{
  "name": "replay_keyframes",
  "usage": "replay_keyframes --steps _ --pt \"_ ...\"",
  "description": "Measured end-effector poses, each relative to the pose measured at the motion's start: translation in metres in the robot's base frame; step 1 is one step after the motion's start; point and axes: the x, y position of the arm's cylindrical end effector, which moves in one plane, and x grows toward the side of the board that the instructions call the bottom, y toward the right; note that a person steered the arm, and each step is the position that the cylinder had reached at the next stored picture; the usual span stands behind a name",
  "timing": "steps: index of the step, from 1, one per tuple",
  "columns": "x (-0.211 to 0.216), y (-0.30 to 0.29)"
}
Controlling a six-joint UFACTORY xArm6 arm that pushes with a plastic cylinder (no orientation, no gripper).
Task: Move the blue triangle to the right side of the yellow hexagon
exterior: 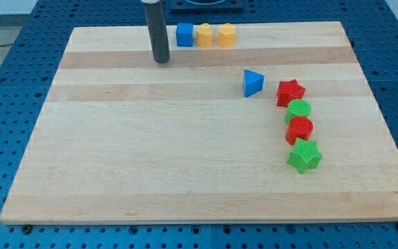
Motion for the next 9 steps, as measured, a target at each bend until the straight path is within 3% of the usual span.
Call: replay_keyframes --steps 1,3,6,9 --pt "0.042 0.023" --pt "0.093 0.129" --pt "0.074 0.205" --pt "0.019 0.201"
